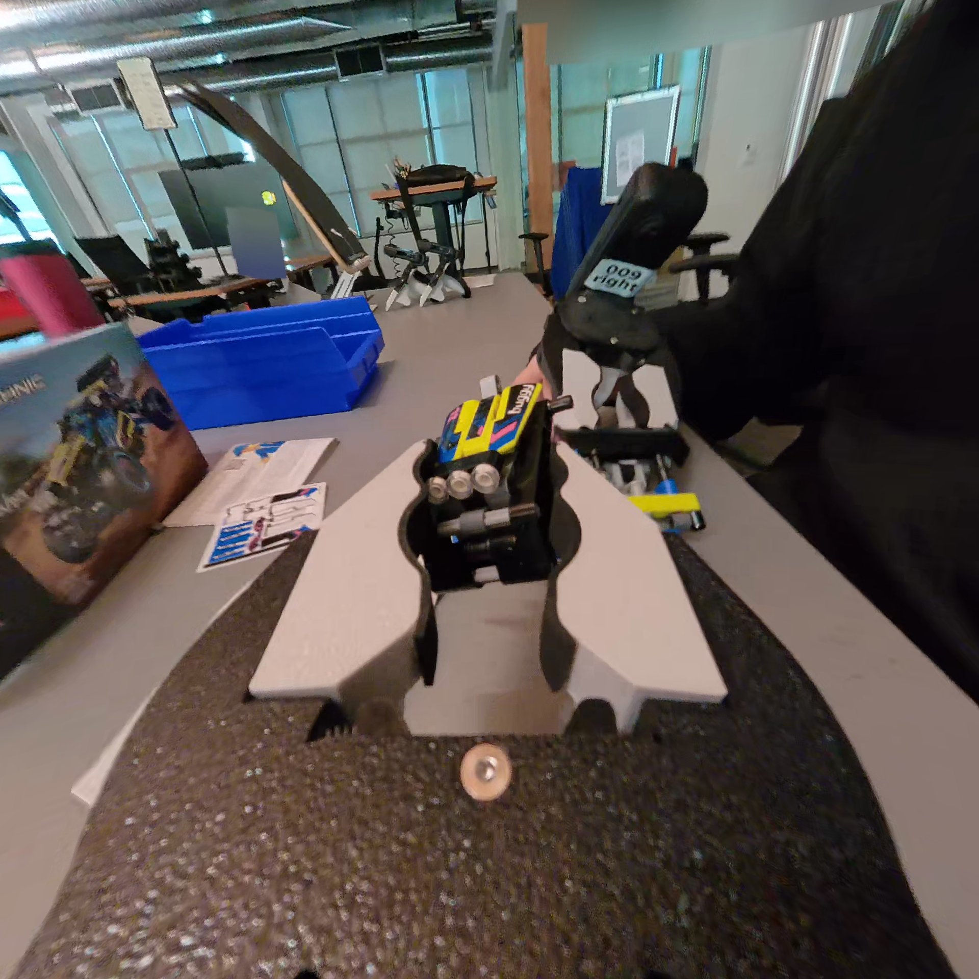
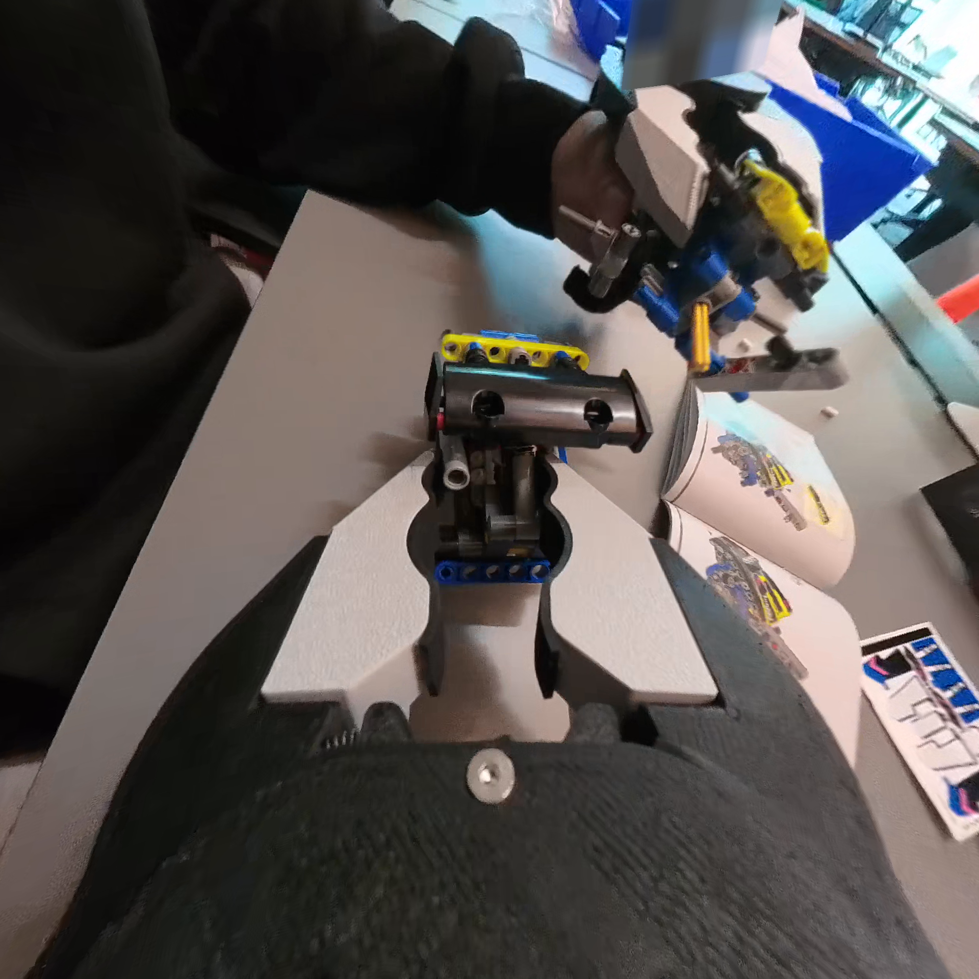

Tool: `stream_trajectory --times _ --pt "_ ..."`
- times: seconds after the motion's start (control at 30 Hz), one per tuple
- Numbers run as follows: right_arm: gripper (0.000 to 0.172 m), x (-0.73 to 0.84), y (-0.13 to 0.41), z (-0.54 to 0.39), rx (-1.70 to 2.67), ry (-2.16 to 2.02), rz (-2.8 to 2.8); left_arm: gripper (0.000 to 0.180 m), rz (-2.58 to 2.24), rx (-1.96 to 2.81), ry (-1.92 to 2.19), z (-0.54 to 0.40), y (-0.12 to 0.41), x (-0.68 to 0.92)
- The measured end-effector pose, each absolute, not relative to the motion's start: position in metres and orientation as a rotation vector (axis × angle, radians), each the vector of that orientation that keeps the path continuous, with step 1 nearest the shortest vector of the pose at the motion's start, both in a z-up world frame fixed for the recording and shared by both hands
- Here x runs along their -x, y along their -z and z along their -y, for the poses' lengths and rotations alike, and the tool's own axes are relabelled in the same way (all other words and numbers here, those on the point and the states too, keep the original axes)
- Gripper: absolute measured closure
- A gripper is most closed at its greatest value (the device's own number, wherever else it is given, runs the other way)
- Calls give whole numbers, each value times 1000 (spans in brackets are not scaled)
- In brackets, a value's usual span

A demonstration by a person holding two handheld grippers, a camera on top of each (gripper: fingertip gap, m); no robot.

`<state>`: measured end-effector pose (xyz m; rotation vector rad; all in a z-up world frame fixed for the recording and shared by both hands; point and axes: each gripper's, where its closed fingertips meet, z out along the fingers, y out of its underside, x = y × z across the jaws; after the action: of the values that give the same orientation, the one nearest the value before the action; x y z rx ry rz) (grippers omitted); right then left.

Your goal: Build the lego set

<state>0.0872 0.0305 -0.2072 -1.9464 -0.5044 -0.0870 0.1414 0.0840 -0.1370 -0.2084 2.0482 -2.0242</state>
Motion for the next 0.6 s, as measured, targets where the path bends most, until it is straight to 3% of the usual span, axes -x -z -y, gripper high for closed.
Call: stream_trajectory --times 0.1,0.27,0.43,0.53,0.6 --pt "139 -86 217 -40 2012 45 482 143 -2059 354 2161 -85 137 -146" --pt "119 -82 213 -45 1995 19 489 142 -2060 550 2391 -89 133 -146" --pt "103 -79 188 -22 1934 -54 493 143 -2107 475 2136 -105 141 -146" --pt "122 -114 174 0 1958 22 384 143 -2219 463 1741 -124 169 -151" --pt "125 -167 177 10 2018 229 199 143 -2292 465 1531 -136 188 -150"
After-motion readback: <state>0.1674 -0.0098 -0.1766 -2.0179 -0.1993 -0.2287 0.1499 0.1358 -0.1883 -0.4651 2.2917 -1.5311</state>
